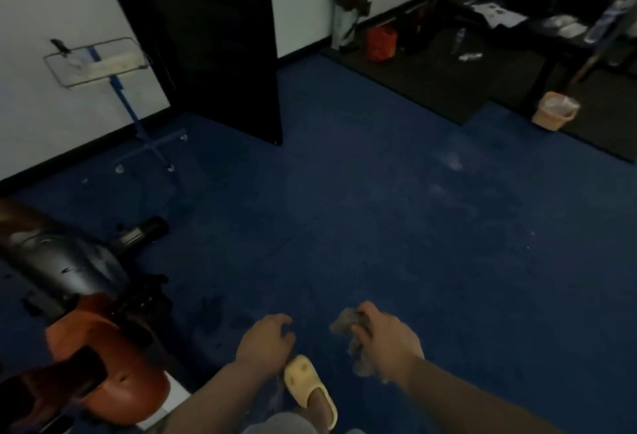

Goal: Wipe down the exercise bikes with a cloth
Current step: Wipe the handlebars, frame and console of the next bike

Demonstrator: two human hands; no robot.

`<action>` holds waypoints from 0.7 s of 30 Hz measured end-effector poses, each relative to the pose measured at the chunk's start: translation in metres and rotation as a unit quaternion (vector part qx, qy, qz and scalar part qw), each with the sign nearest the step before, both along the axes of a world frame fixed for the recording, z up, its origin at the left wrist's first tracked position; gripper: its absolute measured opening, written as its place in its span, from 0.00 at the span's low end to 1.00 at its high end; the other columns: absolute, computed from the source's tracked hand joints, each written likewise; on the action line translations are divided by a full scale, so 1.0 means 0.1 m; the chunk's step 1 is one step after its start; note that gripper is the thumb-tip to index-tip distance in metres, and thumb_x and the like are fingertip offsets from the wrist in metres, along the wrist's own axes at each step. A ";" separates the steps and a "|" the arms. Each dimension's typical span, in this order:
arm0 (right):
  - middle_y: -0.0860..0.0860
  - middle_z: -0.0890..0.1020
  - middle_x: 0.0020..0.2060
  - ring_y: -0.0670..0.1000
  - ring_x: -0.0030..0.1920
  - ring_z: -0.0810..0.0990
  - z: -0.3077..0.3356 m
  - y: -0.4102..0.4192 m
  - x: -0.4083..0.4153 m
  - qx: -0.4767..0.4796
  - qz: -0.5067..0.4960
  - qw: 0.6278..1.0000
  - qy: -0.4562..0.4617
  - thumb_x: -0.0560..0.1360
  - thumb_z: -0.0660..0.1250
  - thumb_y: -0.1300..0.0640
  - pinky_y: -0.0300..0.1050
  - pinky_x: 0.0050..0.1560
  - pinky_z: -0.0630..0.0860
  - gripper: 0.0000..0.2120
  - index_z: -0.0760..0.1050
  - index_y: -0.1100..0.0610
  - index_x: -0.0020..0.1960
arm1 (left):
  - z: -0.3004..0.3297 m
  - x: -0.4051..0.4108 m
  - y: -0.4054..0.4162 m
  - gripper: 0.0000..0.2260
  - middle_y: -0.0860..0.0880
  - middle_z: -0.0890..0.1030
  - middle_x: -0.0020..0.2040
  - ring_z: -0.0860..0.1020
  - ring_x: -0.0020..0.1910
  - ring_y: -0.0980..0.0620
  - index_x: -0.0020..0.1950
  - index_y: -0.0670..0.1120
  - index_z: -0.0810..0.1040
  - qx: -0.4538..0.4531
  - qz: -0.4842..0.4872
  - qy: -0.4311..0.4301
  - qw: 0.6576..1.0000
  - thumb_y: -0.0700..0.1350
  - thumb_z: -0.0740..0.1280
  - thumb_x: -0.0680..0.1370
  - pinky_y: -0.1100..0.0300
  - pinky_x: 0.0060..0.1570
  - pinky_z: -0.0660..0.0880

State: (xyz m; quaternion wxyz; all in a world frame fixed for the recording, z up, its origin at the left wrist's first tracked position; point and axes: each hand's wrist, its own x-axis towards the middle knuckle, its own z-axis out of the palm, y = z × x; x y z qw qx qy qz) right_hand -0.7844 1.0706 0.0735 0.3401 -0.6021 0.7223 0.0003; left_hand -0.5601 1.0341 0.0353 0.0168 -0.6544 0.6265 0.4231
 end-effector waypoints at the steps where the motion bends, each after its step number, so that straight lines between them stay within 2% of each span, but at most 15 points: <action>1: 0.45 0.78 0.49 0.47 0.44 0.78 0.01 -0.18 -0.01 0.004 0.015 1.000 0.000 0.80 0.54 0.45 0.47 0.43 0.78 0.08 0.64 0.43 0.59 | 0.01 0.00 -0.15 0.16 0.51 0.74 0.67 0.73 0.64 0.52 0.69 0.50 0.72 -0.004 0.009 0.002 1.000 0.48 0.60 0.80 0.61 0.63 0.69; 5: 0.45 0.79 0.48 0.47 0.45 0.79 0.06 -0.93 -0.02 -0.007 0.073 0.997 0.007 0.80 0.55 0.44 0.49 0.45 0.79 0.09 0.66 0.45 0.58 | 0.06 0.03 -0.72 0.14 0.52 0.77 0.63 0.75 0.59 0.54 0.64 0.50 0.76 -0.038 0.029 0.018 0.999 0.49 0.59 0.81 0.59 0.60 0.72; 8: 0.45 0.79 0.47 0.47 0.44 0.78 0.10 -1.42 -0.01 -0.025 0.094 0.995 0.017 0.80 0.56 0.44 0.46 0.40 0.77 0.08 0.66 0.45 0.57 | 0.13 0.03 -1.08 0.13 0.52 0.78 0.60 0.76 0.57 0.54 0.62 0.50 0.77 -0.041 0.059 0.024 0.997 0.48 0.59 0.81 0.59 0.57 0.73; 15: 0.41 0.75 0.39 0.43 0.40 0.75 0.00 -2.52 0.19 -0.041 0.161 0.986 -0.011 0.79 0.57 0.45 0.43 0.37 0.72 0.06 0.67 0.45 0.54 | 0.12 0.23 -1.68 0.13 0.54 0.77 0.62 0.75 0.57 0.57 0.63 0.53 0.76 -0.034 0.167 0.010 0.985 0.49 0.60 0.79 0.67 0.51 0.67; 18: 0.42 0.76 0.43 0.44 0.42 0.76 -0.08 -3.09 0.39 -0.029 0.237 0.971 -0.016 0.79 0.57 0.45 0.43 0.37 0.71 0.07 0.67 0.46 0.55 | 0.06 0.36 -1.89 0.15 0.53 0.76 0.63 0.75 0.59 0.55 0.65 0.51 0.74 -0.016 0.248 -0.002 0.969 0.48 0.61 0.79 0.65 0.54 0.68; 21: 0.42 0.78 0.46 0.45 0.44 0.76 -0.08 -3.63 0.59 -0.031 0.312 0.949 -0.025 0.79 0.57 0.45 0.44 0.40 0.74 0.08 0.67 0.45 0.56 | 0.06 0.40 -2.17 0.11 0.51 0.78 0.59 0.76 0.56 0.53 0.59 0.49 0.77 -0.008 0.314 -0.023 0.949 0.48 0.60 0.78 0.63 0.50 0.68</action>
